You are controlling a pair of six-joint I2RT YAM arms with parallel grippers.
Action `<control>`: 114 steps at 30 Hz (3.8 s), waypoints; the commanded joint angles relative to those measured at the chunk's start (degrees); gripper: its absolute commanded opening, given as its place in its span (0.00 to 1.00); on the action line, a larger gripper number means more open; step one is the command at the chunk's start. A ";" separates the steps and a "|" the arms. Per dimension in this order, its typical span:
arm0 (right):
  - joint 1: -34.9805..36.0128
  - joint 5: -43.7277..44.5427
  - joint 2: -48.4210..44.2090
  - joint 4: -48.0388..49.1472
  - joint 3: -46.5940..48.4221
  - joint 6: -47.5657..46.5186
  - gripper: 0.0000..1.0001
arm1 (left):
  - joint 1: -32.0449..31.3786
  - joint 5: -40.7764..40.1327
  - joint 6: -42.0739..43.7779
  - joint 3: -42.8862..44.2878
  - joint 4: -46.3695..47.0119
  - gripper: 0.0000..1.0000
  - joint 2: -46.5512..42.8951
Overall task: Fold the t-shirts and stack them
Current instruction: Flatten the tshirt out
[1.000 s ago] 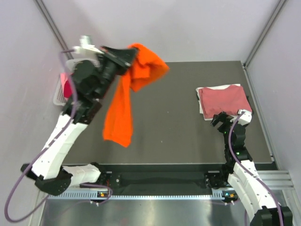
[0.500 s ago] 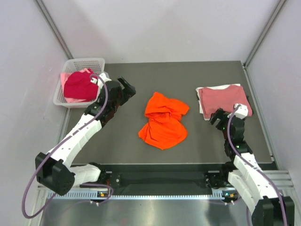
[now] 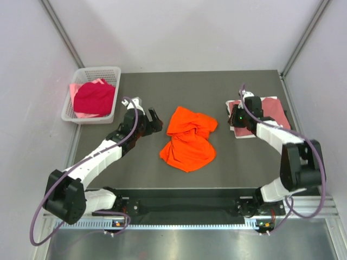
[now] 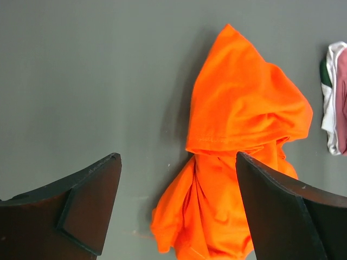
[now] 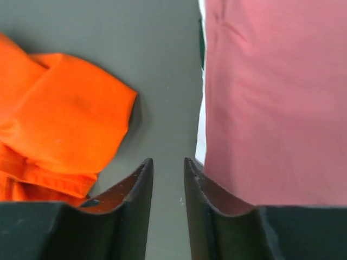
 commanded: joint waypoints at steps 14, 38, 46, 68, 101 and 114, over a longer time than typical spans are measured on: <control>-0.30 16.53 24.90 -16.80 18.61 -3.42 0.11 | -0.57 9.81 9.72 -6.03 18.31 0.89 6.31; 8.47 -5.78 -7.97 -11.97 0.16 3.00 0.76 | -5.93 11.35 13.94 1.25 16.23 0.84 17.37; 9.97 -5.34 -8.06 -10.39 -3.19 3.00 0.77 | -5.93 1.77 12.10 7.59 10.06 0.69 23.98; 19.10 -12.46 -9.03 -1.24 -16.55 10.65 0.70 | -4.96 12.64 10.43 12.77 13.83 0.22 27.84; 21.83 11.45 -19.40 -12.49 -13.47 20.76 0.00 | -3.56 17.22 10.95 10.31 14.98 0.00 28.02; 2.77 6.00 -12.12 -23.00 10.83 13.03 0.00 | 16.56 28.47 -2.93 31.99 1.40 0.00 21.69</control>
